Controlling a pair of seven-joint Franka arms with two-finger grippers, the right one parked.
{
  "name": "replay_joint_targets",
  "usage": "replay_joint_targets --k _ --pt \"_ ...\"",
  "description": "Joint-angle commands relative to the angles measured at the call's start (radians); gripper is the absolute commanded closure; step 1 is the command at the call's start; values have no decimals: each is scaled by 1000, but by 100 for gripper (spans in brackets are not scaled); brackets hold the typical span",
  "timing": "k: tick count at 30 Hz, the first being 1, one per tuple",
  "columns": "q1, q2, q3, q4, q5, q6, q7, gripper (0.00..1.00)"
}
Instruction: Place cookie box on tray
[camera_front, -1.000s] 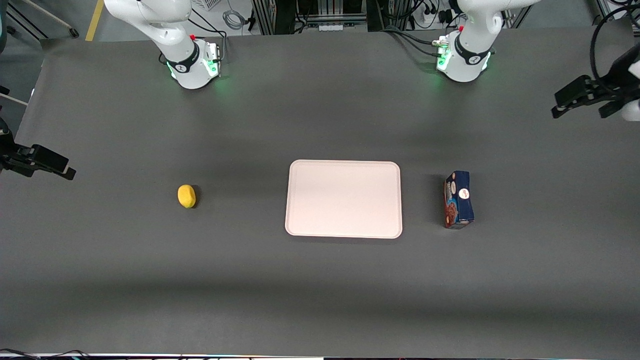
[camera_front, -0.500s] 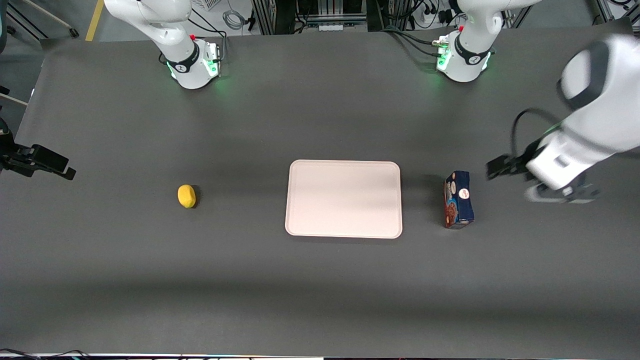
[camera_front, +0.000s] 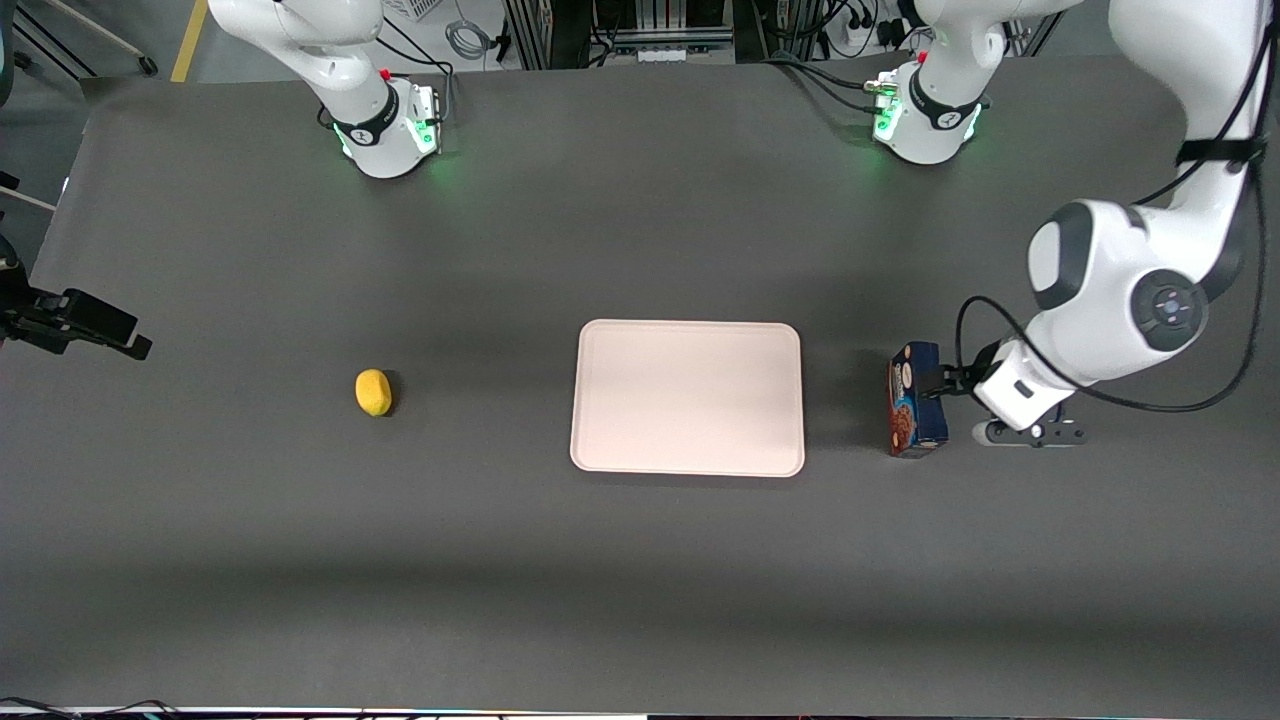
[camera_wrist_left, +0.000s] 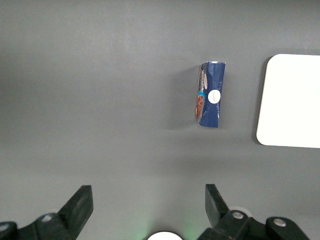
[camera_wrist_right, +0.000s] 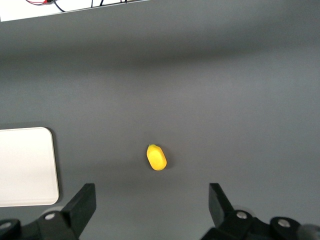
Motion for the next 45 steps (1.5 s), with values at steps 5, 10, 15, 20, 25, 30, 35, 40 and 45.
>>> replay_joint_targets --k 5,10,15,20,25,30,35,40,45 --pt "-18 73 0 -85 50 177 -17 0" --pt "-22 75 0 -132 52 228 -24 0" --pt "-38 78 0 -154 70 268 -97 58" --pt "-36 76 0 -152 76 254 -104 99" --pt "-33 73 0 -143 76 244 -106 100" --pt "-30 52 0 -120 76 222 -106 99" --pt "-27 4 2 7 76 12 -106 99" --pt "-25 -37 4 200 76 -258 -100 99" --pt "-27 -59 2 400 61 -509 -109 98"
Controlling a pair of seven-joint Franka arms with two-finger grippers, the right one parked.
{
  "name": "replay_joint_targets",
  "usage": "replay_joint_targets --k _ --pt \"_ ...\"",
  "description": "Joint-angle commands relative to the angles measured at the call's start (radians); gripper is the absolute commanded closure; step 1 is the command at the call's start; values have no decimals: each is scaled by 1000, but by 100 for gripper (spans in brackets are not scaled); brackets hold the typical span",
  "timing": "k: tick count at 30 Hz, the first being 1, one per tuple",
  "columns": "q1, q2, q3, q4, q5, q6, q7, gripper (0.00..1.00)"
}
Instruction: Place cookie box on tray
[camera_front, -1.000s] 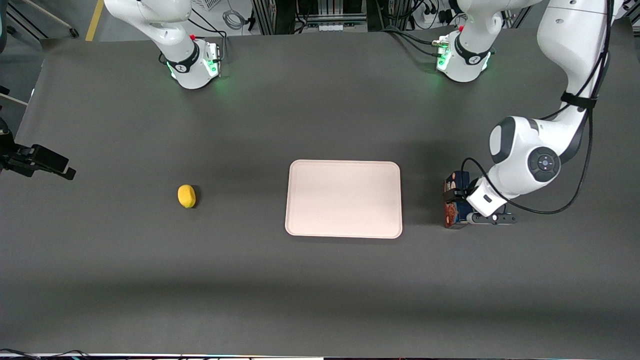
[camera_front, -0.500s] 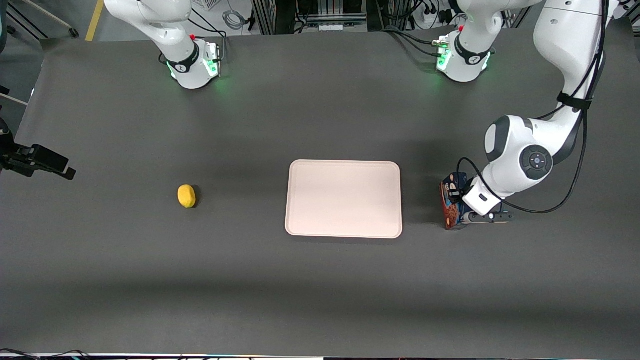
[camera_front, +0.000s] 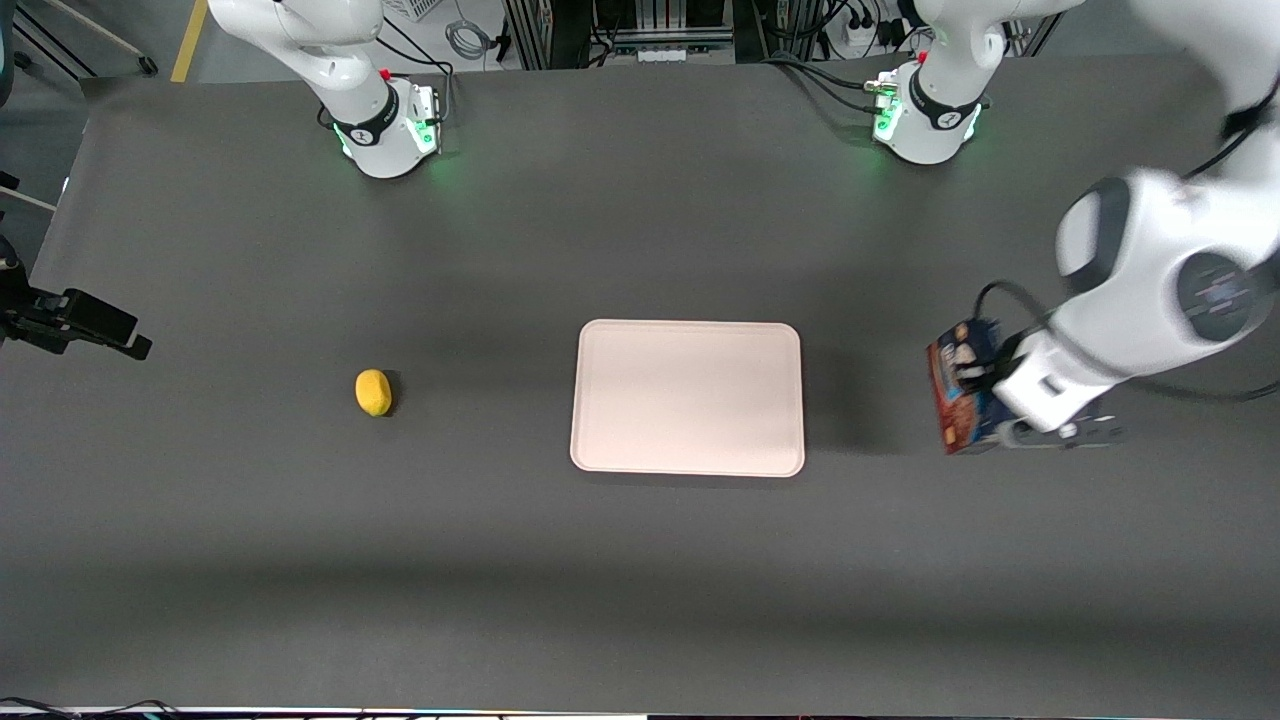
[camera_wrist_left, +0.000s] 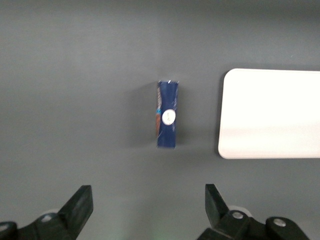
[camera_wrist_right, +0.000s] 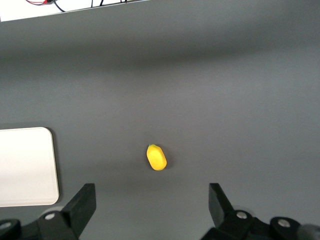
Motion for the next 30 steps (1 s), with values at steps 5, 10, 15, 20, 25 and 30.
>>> replay_joint_targets --k 5,10,15,20,25,30 --pt "-8 -30 -47 315 -32 -400 -87 99" --pt "-12 -15 -164 314 -55 -373 -258 99" --pt "-17 43 -273 247 -38 -238 -414 99" --pt "-40 100 -288 133 7 -69 -419 98" --pt "-72 180 -290 33 105 97 -427 98" --pt "-86 253 -288 -24 180 244 -437 98"
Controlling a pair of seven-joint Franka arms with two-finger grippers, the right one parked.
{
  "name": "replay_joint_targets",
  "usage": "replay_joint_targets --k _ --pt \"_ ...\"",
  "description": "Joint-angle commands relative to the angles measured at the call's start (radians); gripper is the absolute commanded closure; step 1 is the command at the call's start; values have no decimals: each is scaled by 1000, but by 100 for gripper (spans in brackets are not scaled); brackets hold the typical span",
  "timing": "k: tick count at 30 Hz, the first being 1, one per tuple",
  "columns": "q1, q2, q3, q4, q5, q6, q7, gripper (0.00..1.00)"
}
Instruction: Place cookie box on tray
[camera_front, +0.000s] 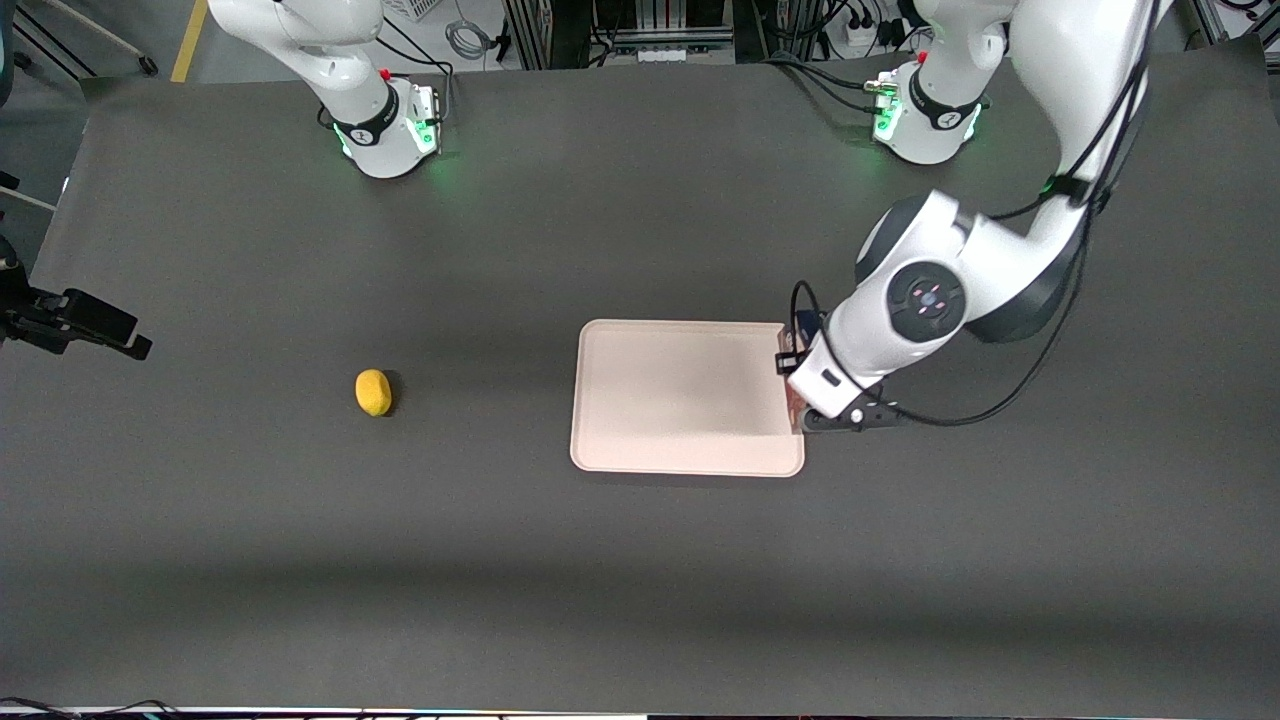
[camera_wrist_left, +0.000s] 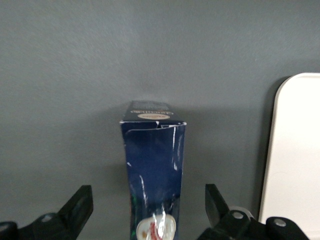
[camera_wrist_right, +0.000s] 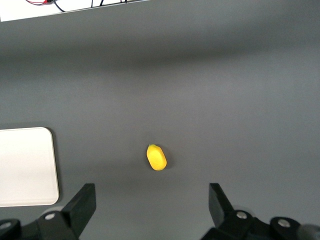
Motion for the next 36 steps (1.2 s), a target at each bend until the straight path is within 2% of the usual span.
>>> replay_joint_targets --k 1,7,9,10,11,12,13,14,15,24,28,32,36 --pt "-17 55 -1 -52 79 120 -33 97" --pt "-20 90 -1 -88 122 186 -33 95" --pt "-22 93 1 -95 127 196 -35 91" --pt "-23 96 1 -95 127 197 -35 84" --pt "-23 99 1 -95 127 197 -33 75" --pt "-23 101 1 -95 127 203 -33 59" --pt "-23 104 1 -95 127 212 -35 36" --pt "-23 109 1 -95 127 222 -33 7" --pt "-23 112 1 -95 127 229 -33 0" --pt "-11 101 2 -87 127 213 -33 0" --pt "3 37 11 -82 119 188 -35 0" --pt "16 -78 34 -62 104 59 -15 0" --pt "23 -178 73 16 35 -138 45 0"
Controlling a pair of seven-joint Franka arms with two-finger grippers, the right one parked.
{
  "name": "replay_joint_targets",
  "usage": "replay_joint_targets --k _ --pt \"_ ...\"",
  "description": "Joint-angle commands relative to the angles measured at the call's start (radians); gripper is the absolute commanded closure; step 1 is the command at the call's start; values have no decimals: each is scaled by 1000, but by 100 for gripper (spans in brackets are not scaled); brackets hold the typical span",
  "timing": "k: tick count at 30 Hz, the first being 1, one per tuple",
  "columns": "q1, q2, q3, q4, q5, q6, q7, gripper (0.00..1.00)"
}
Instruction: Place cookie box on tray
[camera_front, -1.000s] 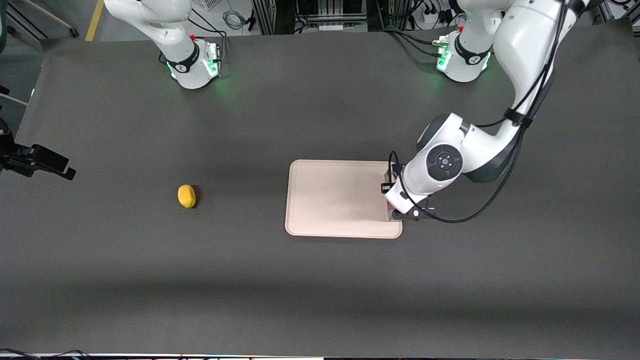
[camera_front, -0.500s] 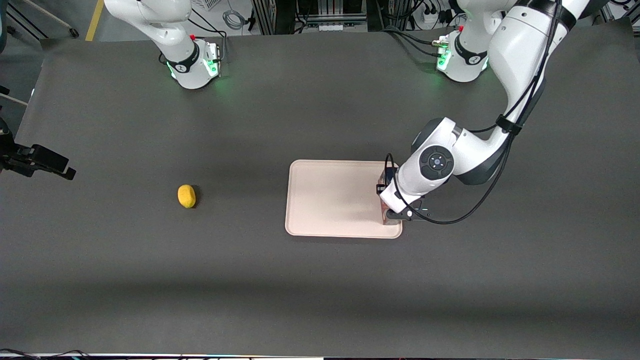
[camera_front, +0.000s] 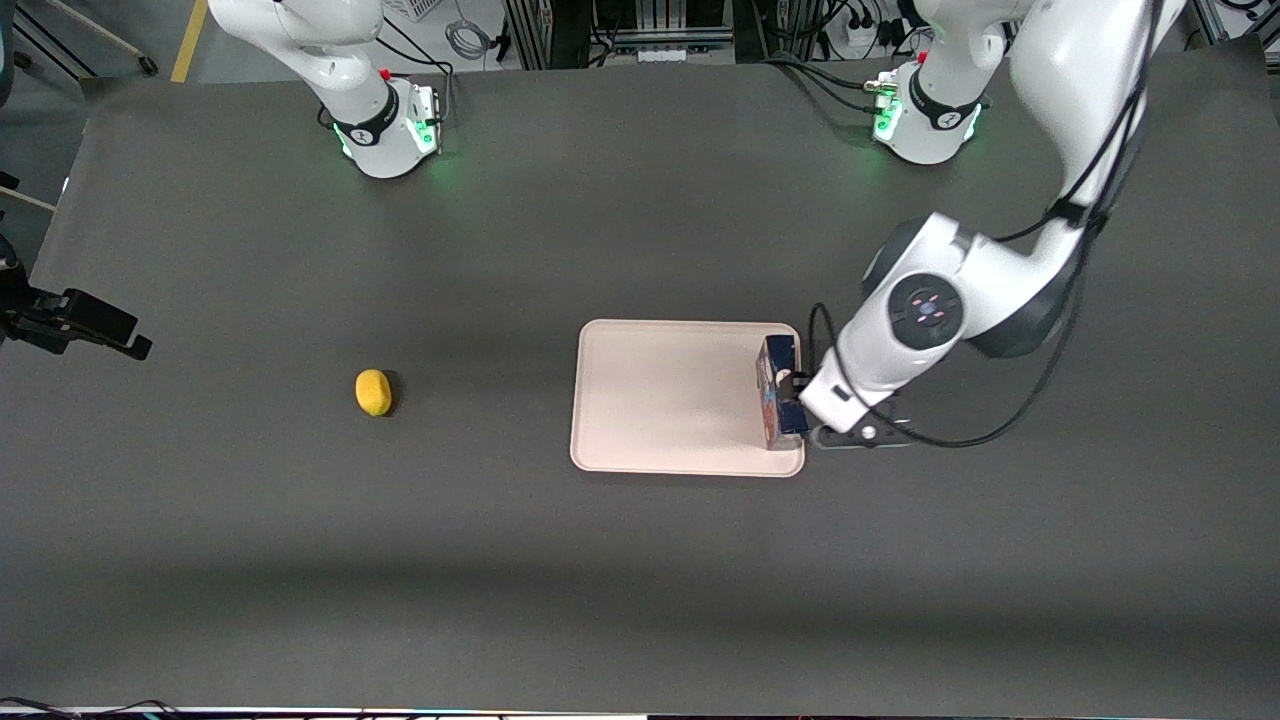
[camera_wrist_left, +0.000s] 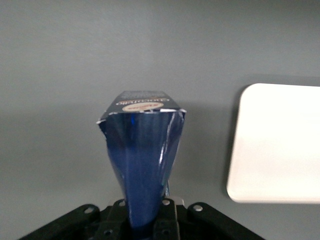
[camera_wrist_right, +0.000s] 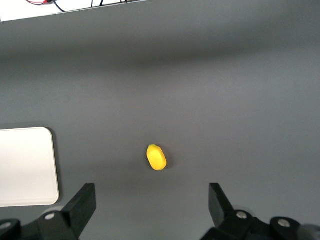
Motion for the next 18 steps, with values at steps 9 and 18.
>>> replay_joint_targets --k 9,18 --pt "1 -413 262 176 -142 -621 334 0" --pt "3 -604 457 -36 -141 -561 584 0"
